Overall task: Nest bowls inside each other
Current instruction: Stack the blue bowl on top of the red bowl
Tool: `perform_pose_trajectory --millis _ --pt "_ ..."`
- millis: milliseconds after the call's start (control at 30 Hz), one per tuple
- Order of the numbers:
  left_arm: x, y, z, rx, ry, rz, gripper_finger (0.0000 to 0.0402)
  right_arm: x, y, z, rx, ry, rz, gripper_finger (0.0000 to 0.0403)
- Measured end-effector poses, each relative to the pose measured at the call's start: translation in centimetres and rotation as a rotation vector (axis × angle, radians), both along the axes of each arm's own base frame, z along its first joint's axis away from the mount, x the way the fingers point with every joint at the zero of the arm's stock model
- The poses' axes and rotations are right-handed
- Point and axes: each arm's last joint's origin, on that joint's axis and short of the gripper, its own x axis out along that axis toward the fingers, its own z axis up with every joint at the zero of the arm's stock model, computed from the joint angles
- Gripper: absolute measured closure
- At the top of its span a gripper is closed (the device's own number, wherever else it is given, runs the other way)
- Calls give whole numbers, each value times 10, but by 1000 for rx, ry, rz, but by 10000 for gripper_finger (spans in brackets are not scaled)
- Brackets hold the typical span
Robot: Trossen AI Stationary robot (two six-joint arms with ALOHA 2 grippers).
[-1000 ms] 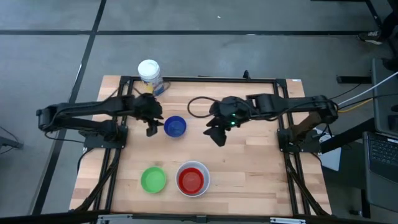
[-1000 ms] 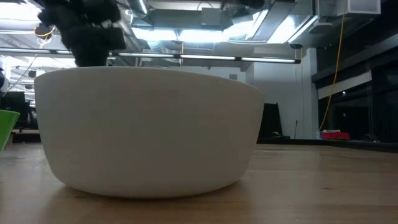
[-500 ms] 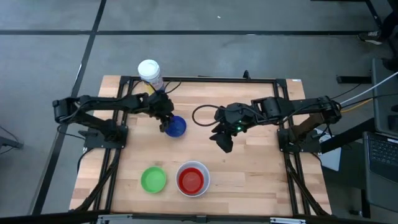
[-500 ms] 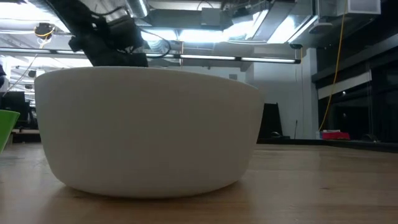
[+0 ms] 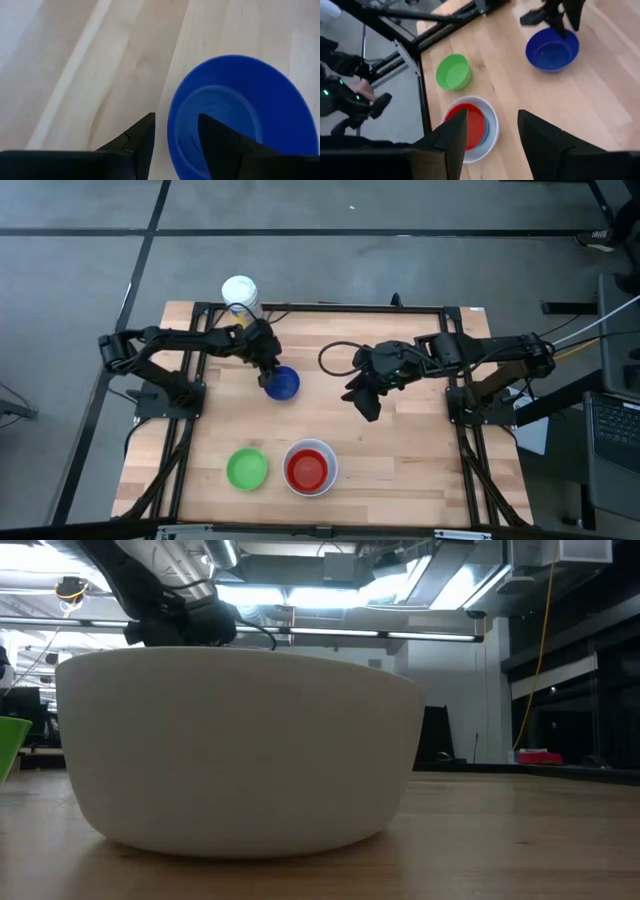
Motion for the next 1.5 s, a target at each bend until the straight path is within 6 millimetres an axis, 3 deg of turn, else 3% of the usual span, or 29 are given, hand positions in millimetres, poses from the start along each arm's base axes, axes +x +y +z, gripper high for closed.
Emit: perform_pose_trajectory --millis 200,267,367,467,800,1000,1267,1500 --pt "2 2 -11 -20 47 20 266 -2 -1 2 11 -9 -28 221" --pt "4 1 -15 -36 56 6 295 -2 -1 2 11 -7 -28 221" --pt "9 -3 -15 -71 7 -52 377 -2 -1 2 10 -6 -28 226" --pt "16 -14 -9 -62 -34 -84 395 -3 -1 1 7 10 -28 236" --pt "38 -93 57 -18 -252 -242 398 -24 6 -14 -180 226 -82 270" --pt "44 -135 81 -28 -282 -253 399 -28 5 -16 -240 254 -119 280" --pt "53 -169 60 -57 -197 -268 399 -28 4 -15 -274 240 -116 261" --pt "65 -195 49 -90 -219 -264 399 -39 1 -3 -253 183 -126 244"
